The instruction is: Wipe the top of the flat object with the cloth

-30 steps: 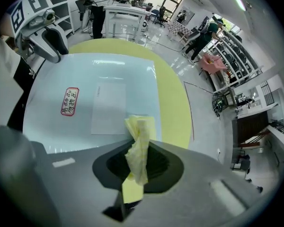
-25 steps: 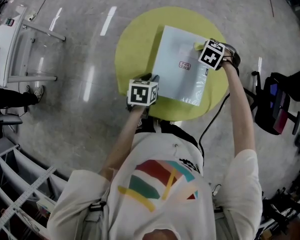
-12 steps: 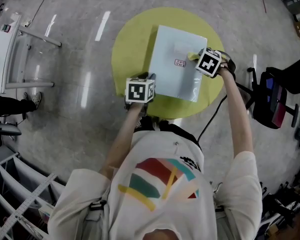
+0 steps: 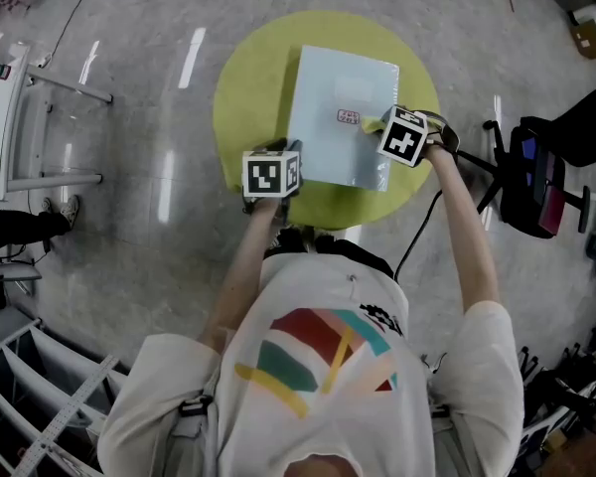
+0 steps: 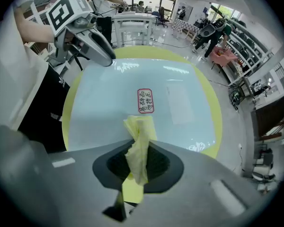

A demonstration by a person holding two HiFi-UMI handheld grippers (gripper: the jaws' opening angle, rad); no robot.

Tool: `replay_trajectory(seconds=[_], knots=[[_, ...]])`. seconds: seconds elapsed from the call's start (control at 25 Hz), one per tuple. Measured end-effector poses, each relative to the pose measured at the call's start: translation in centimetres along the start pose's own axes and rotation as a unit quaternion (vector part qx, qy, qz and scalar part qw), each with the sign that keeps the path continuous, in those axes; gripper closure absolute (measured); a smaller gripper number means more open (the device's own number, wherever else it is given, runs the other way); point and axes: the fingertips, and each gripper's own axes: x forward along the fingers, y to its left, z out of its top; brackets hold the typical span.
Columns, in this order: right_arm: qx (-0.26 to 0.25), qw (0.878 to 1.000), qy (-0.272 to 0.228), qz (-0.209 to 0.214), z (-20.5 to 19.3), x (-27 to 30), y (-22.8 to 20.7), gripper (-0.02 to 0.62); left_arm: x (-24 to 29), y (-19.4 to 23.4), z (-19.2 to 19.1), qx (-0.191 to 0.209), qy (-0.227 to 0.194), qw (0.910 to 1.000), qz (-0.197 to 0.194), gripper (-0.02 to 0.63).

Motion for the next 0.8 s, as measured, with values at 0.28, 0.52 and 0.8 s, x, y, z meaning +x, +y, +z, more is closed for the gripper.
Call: replay_trajectory(seconds=[0.28,0.52,0.8], knots=[[0.021,0.999,-0.025,0.014,-0.2,-0.3,3.1,0.569,0.5,-0.1,-0.6,-0.005,0.008,0.9999,-0.01,0.482],[0.041,0.998,-0.031,0.025,-0.7,-0.5,5.8,0.569,0.4,-0.1,-0.4,-0.004,0.007,0.9999,-0.014,0.482],[0.054,0.997,-0.042,0.048,-0.8,-1.1,9.5,0.569,0.4,0.0,-0.5,-0.004,0.01,0.9998,-0.015,0.482]])
